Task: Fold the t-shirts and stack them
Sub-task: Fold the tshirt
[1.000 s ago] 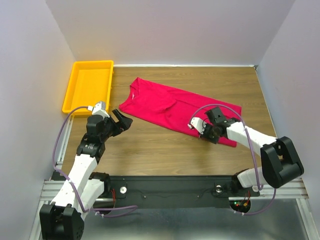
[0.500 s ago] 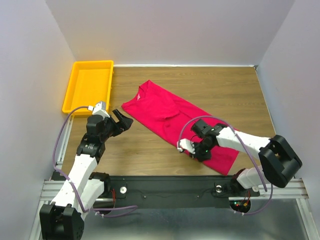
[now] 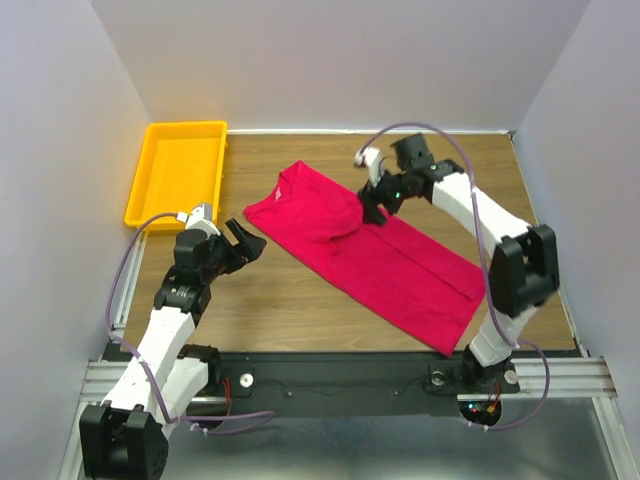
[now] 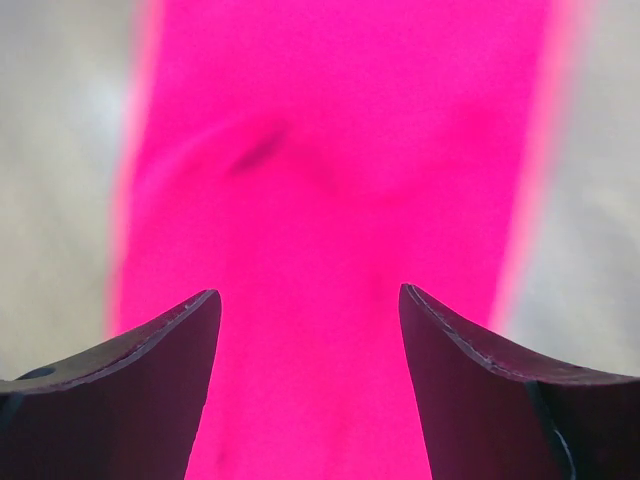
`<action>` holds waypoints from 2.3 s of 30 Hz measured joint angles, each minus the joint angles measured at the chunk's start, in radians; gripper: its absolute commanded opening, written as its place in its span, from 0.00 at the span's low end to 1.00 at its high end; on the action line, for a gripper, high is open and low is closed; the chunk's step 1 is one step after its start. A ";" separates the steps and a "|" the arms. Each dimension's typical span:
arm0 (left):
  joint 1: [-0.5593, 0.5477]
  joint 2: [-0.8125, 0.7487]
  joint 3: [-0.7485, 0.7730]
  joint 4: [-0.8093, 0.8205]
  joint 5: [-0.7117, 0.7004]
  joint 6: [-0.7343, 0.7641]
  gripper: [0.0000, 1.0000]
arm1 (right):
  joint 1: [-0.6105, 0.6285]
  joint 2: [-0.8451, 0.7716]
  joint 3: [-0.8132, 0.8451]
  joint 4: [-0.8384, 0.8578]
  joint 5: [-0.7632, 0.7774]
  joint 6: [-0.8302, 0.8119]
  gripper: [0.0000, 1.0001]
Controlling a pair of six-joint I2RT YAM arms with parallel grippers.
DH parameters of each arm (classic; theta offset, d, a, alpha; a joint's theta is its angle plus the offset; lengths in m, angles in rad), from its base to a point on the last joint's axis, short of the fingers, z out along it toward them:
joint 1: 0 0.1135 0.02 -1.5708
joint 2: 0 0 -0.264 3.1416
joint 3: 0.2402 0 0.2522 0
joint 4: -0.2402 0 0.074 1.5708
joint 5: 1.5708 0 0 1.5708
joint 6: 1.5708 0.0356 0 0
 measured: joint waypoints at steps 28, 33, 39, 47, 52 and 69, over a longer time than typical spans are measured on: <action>0.000 0.145 -0.003 0.077 0.022 0.003 0.91 | -0.179 0.749 0.624 0.171 -0.101 0.615 0.54; 0.000 0.146 -0.003 0.084 0.025 0.006 0.91 | -0.178 0.758 0.621 0.173 -0.129 0.619 0.33; 0.000 0.146 -0.003 0.089 0.025 0.006 0.91 | -0.178 0.765 0.619 0.172 -0.108 0.631 0.12; 0.000 0.146 -0.003 0.090 0.025 0.008 0.91 | -0.185 0.779 0.656 0.167 -0.052 0.671 0.01; 0.000 0.156 -0.003 0.091 0.025 0.010 0.91 | -0.234 0.779 0.661 0.178 -0.005 0.715 0.01; 0.000 0.204 -0.003 0.158 0.065 0.002 0.91 | -0.556 0.559 0.277 0.366 0.211 0.879 0.01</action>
